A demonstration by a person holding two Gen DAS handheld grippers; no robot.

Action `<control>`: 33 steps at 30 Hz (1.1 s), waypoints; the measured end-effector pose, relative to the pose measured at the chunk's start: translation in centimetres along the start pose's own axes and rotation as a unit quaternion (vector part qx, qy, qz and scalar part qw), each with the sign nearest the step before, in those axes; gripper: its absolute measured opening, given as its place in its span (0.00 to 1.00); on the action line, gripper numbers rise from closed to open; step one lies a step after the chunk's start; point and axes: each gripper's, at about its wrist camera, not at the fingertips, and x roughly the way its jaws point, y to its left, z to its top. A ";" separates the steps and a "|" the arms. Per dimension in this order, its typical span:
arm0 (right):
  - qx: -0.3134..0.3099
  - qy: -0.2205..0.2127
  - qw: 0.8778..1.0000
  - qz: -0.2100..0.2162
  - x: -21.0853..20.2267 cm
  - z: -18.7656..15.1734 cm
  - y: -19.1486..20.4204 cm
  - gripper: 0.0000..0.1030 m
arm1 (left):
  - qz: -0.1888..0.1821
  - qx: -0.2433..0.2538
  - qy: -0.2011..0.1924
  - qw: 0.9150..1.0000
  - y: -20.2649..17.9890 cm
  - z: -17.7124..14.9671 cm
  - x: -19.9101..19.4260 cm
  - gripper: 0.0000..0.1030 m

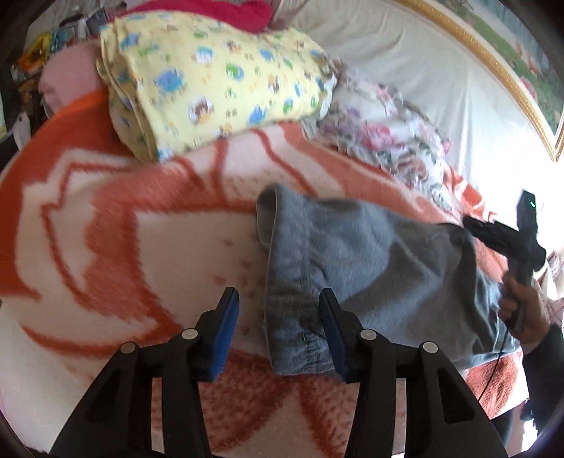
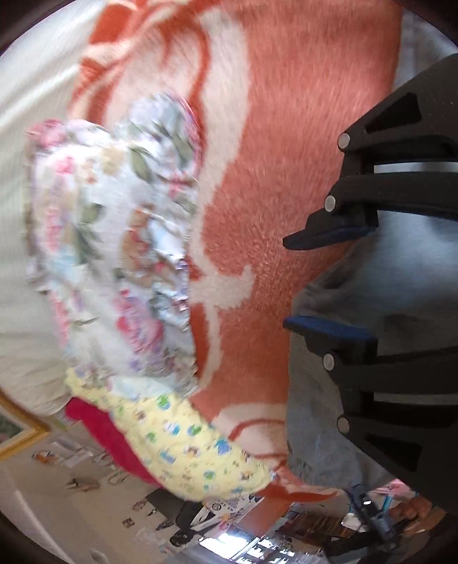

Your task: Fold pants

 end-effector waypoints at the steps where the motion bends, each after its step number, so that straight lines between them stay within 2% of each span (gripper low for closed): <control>1: -0.001 -0.004 1.000 0.000 -1.0 -0.3 0.0 0.42 | 0.003 0.004 -0.004 1.000 -0.4 0.3 -0.4 0.46; 4: 0.001 -0.010 1.000 -0.003 -4.0 -1.9 -0.2 0.48 | -0.022 0.018 -0.012 1.000 -2.8 1.3 -1.1 0.46; 9: 0.028 -0.018 0.999 -0.015 -8.6 -5.5 -2.0 0.52 | -0.080 0.061 -0.005 0.995 -8.8 2.4 -0.9 0.48; 17: 0.104 -0.034 0.993 -0.050 -14.9 -11.2 -6.9 0.53 | -0.157 0.142 0.030 0.977 -19.2 2.3 1.4 0.52; 25: 0.181 -0.078 0.976 -0.096 -22.2 -16.3 -12.3 0.53 | -0.213 0.217 0.084 0.949 -29.1 0.8 4.5 0.56; 33: 0.276 -0.133 0.940 -0.151 -29.2 -21.1 -19.0 0.54 | -0.252 0.293 0.118 0.915 -39.3 -0.5 6.4 0.59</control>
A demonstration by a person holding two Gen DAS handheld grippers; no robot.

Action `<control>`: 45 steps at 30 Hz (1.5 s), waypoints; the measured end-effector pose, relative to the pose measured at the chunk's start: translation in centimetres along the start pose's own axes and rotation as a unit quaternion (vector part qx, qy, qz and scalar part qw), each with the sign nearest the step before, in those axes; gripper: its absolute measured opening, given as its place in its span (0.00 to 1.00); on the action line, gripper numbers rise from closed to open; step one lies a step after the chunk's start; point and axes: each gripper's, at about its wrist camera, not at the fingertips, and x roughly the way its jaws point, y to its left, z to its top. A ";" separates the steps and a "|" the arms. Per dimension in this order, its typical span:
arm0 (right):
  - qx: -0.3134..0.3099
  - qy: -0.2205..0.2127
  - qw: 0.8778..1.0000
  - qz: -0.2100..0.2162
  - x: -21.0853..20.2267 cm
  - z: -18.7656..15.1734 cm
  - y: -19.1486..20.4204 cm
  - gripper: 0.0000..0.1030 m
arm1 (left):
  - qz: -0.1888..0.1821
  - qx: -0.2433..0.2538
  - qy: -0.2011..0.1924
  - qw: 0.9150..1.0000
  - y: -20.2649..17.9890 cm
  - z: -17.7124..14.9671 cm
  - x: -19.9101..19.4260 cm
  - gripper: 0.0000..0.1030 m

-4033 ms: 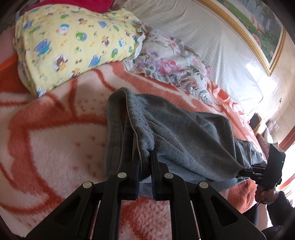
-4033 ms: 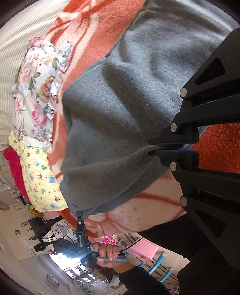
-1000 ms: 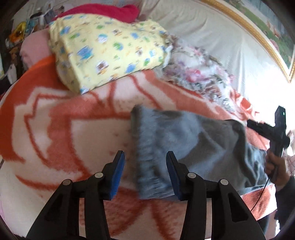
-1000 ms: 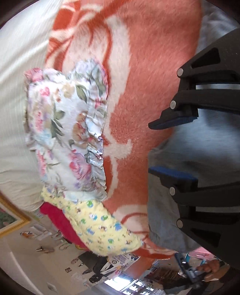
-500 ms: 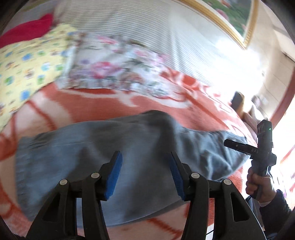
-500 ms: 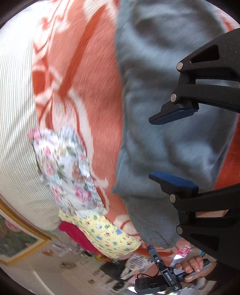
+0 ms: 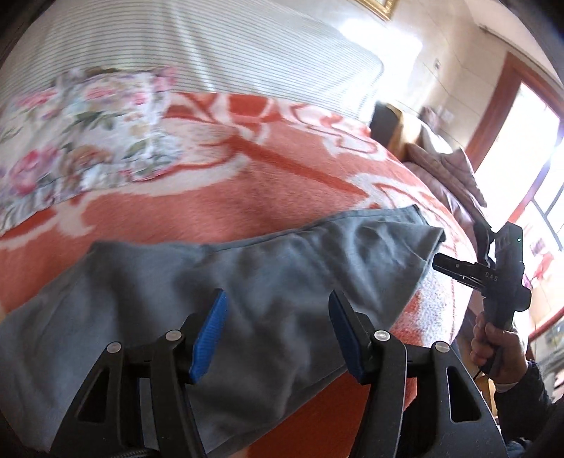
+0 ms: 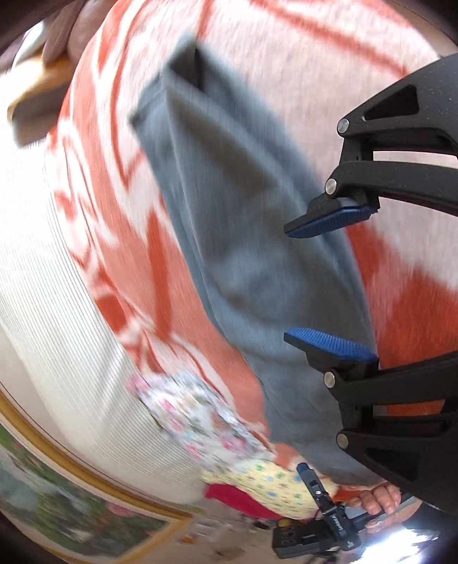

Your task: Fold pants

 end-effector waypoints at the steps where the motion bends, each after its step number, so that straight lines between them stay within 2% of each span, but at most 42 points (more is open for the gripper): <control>1: 0.010 -0.006 1.000 -0.003 -0.4 0.2 -0.9 0.55 | -0.006 0.010 0.005 1.000 -0.9 0.8 0.8 0.59; 7: 0.075 -0.037 0.996 -0.019 -2.4 0.9 -6.7 0.57 | -0.042 0.068 0.036 0.996 -6.8 5.4 5.7 0.62; 13: 0.128 -0.055 0.990 -0.014 -3.2 2.0 -11.0 0.59 | -0.060 0.142 0.079 0.985 -13.5 8.8 12.2 0.62; 24: 0.181 -0.065 0.981 0.017 -2.4 3.4 -14.6 0.63 | -0.069 0.235 0.157 0.957 -22.3 12.8 24.5 0.62; 28: 0.200 -0.070 0.977 0.031 -2.0 4.0 -15.8 0.67 | -0.072 0.250 0.191 0.947 -24.1 13.0 28.2 0.62; 34: 0.234 -0.083 0.966 0.070 -1.6 4.4 -17.4 0.69 | -0.077 0.298 0.226 0.924 -27.5 11.8 33.0 0.63; 37: 0.242 -0.089 0.963 0.079 -1.3 4.7 -17.7 0.70 | -0.091 0.306 0.229 0.919 -28.8 12.1 33.7 0.56; 39: 0.220 -0.087 0.969 0.065 -0.8 5.2 -17.2 0.69 | -0.102 0.305 0.234 0.917 -29.3 12.4 34.2 0.45; 41: 0.199 -0.085 0.975 0.044 -0.3 5.5 -16.7 0.56 | -0.114 0.300 0.236 0.917 -29.4 12.6 34.2 0.37; 42: 0.197 -0.080 0.976 0.035 0.1 5.6 -16.8 0.35 | -0.118 0.297 0.235 0.918 -29.4 12.6 34.2 0.32; 43: 0.202 -0.078 0.976 0.035 0.4 5.6 -17.1 0.23 | -0.122 0.294 0.233 0.919 -29.3 12.6 34.1 0.29; 45: 0.209 -0.081 0.973 0.046 0.5 5.4 -17.6 0.20 | -0.130 0.283 0.227 0.923 -28.9 12.7 33.6 0.21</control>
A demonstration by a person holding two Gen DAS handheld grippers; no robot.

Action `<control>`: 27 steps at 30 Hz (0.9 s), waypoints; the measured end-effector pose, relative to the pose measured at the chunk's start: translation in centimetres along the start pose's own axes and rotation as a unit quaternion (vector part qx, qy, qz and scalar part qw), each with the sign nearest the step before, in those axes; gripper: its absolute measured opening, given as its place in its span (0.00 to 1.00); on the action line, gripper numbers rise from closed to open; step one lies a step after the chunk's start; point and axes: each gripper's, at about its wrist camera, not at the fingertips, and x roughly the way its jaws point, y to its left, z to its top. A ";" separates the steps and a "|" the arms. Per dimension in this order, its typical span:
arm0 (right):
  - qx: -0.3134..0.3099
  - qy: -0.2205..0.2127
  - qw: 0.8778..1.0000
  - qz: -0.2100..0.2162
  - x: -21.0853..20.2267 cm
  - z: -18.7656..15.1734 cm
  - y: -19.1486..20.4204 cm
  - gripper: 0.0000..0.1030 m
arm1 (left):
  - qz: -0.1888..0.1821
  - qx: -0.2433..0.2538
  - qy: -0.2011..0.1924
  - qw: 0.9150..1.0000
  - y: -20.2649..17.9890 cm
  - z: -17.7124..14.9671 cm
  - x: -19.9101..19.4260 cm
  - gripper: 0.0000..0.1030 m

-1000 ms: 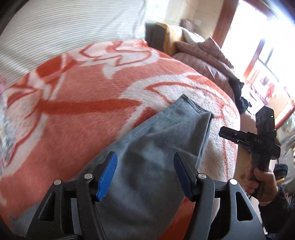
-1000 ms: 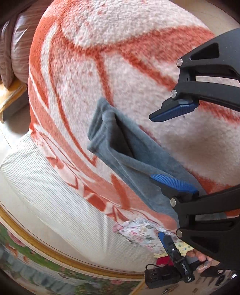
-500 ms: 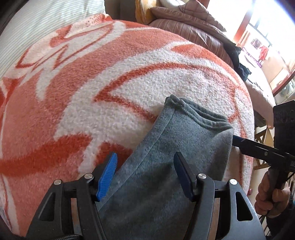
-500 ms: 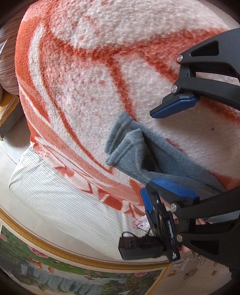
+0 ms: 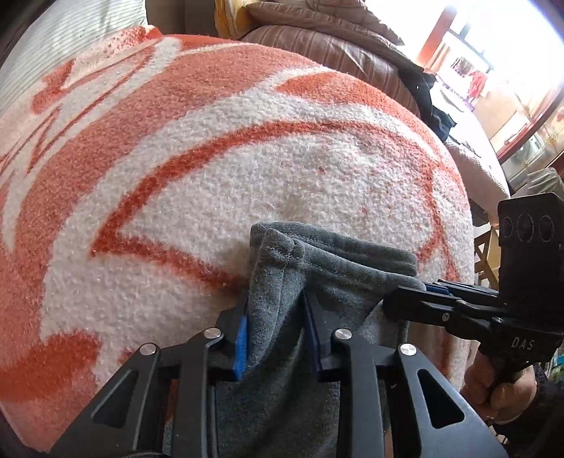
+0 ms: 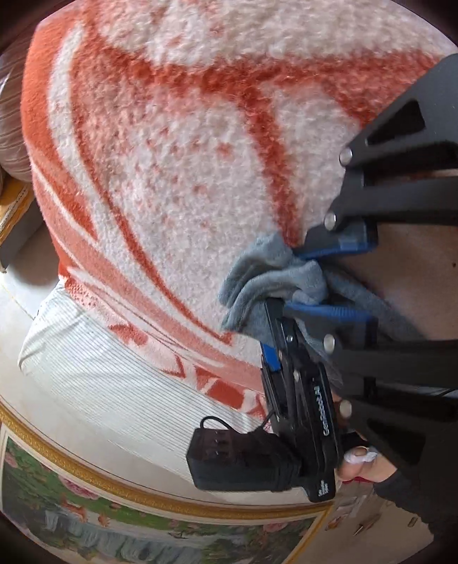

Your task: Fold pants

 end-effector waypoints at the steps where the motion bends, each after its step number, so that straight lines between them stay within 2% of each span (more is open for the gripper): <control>1: -0.003 -0.001 1.000 0.002 -0.2 0.0 0.1 0.19 | -0.005 -0.005 -0.003 1.000 0.1 0.0 -0.3 0.18; 6: -0.031 -0.018 0.999 0.031 -2.0 0.3 2.5 0.18 | -0.031 -0.033 -0.040 0.998 0.5 -0.3 -3.0 0.12; 14: -0.101 -0.023 0.989 0.102 -4.7 -0.1 9.5 0.17 | -0.056 -0.064 -0.134 0.987 1.0 -3.1 -11.7 0.11; 17: -0.124 -0.013 0.982 0.141 -5.4 -1.4 12.5 0.17 | -0.055 -0.079 -0.174 0.980 1.5 -5.9 -15.5 0.11; 22: -0.167 0.019 0.967 0.190 -5.7 -4.6 17.4 0.17 | -0.051 -0.110 -0.219 0.968 1.8 -11.1 -19.8 0.11; 27: -0.197 0.079 0.952 0.219 -4.1 -9.4 21.6 0.17 | -0.045 -0.147 -0.252 0.955 2.9 -17.4 -22.8 0.11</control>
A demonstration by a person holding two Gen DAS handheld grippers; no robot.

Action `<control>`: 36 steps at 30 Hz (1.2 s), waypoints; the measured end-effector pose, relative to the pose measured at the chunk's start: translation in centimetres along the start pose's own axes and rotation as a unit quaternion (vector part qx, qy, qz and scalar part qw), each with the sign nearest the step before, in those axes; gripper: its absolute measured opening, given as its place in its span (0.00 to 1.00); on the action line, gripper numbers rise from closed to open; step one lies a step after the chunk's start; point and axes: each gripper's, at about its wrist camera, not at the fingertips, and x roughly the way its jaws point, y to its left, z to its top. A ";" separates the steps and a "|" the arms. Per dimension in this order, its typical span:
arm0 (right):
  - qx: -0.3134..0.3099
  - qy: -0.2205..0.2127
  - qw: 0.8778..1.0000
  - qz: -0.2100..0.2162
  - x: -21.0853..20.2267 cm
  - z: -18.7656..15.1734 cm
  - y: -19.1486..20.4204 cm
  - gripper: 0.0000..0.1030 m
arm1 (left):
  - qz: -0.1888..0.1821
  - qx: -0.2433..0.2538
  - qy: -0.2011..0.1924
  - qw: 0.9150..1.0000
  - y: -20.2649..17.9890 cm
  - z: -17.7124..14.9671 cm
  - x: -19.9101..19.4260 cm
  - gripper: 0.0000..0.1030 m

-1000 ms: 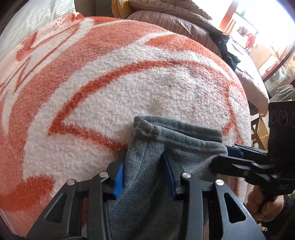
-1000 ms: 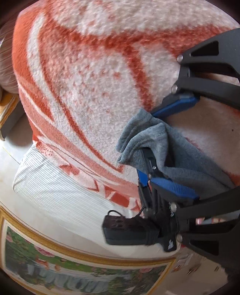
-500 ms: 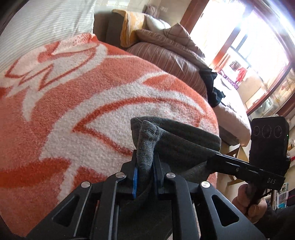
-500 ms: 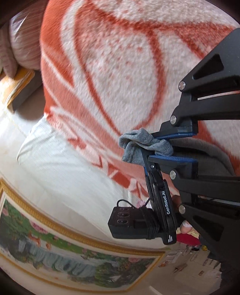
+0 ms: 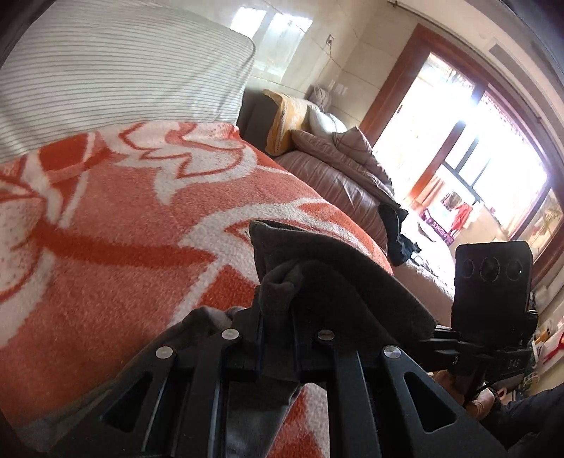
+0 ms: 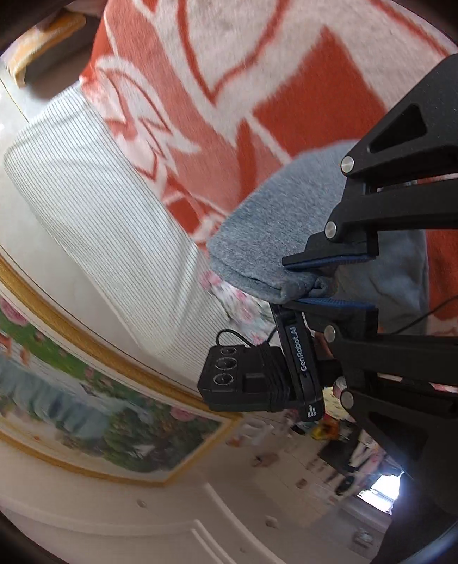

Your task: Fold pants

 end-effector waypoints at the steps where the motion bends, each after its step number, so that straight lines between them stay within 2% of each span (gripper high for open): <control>1: -0.001 0.010 1.000 0.007 0.8 -0.6 0.6 0.17 | 0.001 -0.006 -0.004 1.000 0.3 -0.5 -0.5 0.11; 8: 0.007 0.102 0.993 0.053 8.5 -5.2 3.2 0.17 | 0.018 -0.082 -0.037 0.996 5.7 -6.8 -6.2 0.11; 12: 0.011 0.146 0.987 0.060 12.3 -7.6 3.4 0.17 | 0.034 -0.128 -0.045 0.990 9.0 -10.7 -8.1 0.10; 22: 0.035 0.223 0.973 0.042 18.4 -12.3 1.4 0.17 | 0.045 -0.215 -0.026 0.975 15.1 -17.4 -8.0 0.10; 29: 0.041 0.261 0.964 0.040 19.7 -14.0 0.2 0.18 | 0.053 -0.250 -0.015 0.967 16.1 -20.0 -8.8 0.16; 30: 0.042 0.263 0.963 0.040 19.7 -14.1 0.1 0.21 | 0.056 -0.252 -0.014 0.966 16.2 -20.4 -9.0 0.16; 32: 0.045 0.266 0.962 0.041 19.7 -14.2 0.1 0.37 | 0.063 -0.255 -0.010 0.965 16.0 -20.9 -9.6 0.17; 33: 0.045 0.265 0.962 0.045 19.6 -14.1 0.2 0.50 | 0.071 -0.256 -0.010 0.964 15.8 -21.2 -10.1 0.17; 34: 0.043 0.263 0.962 0.051 19.5 -14.0 0.4 0.55 | 0.078 -0.257 -0.010 0.963 15.5 -21.3 -10.4 0.17; 36: 0.026 0.260 0.964 0.055 19.0 -13.9 1.2 0.57 | 0.086 -0.257 -0.015 0.963 15.0 -21.4 -11.3 0.17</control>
